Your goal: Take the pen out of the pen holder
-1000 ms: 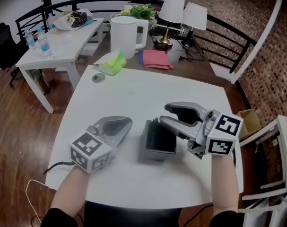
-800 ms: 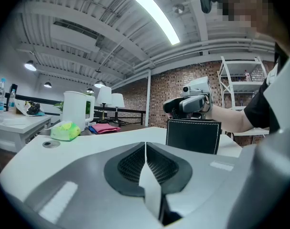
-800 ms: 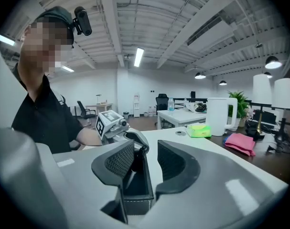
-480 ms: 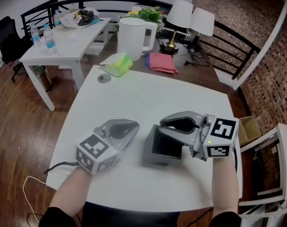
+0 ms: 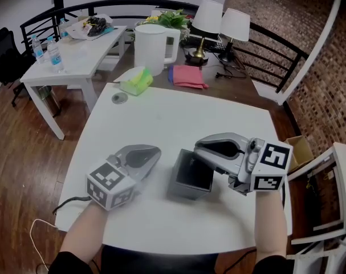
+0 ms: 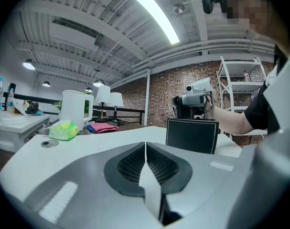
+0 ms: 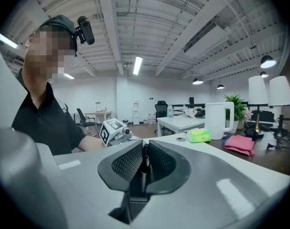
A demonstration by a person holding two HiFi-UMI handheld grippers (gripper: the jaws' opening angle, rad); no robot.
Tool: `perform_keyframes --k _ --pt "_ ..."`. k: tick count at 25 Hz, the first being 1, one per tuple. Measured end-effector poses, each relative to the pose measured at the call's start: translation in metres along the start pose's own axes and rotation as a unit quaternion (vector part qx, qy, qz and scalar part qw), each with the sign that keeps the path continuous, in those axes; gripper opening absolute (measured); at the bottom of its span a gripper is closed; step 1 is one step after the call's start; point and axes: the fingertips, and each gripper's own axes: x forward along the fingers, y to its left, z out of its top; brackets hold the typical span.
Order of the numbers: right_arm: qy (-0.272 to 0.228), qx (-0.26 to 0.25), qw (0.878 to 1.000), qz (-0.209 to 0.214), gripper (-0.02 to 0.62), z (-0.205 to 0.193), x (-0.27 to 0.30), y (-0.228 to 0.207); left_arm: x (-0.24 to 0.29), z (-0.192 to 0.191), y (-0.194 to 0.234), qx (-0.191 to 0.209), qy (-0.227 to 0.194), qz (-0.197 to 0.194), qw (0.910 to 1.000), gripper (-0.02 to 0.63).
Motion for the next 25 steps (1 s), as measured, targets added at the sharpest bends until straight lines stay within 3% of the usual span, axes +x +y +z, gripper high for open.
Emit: perform_keyframes --k 7,17,21,25 --pt "-0.097 0.019 0.995 -0.007 0.052 0.047 -0.042 0.007 0.0 0.002 -0.001 0.0 -0.006 -0.001 1.0 0.009" --pt "-0.153 0.027 0.983 -0.094 0.051 0.07 -0.131 -0.006 -0.002 0.006 0.0 -0.002 -0.011 0.007 0.9999 0.009" --pt "-0.155 0.092 0.977 -0.117 0.051 0.046 -0.159 -0.018 -0.002 0.006 0.001 -0.001 -0.01 0.008 0.9999 0.009" --pt "-0.105 0.194 0.966 -0.134 0.051 -0.011 -0.15 -0.037 -0.002 0.006 0.001 -0.002 -0.01 0.008 0.9999 0.009"
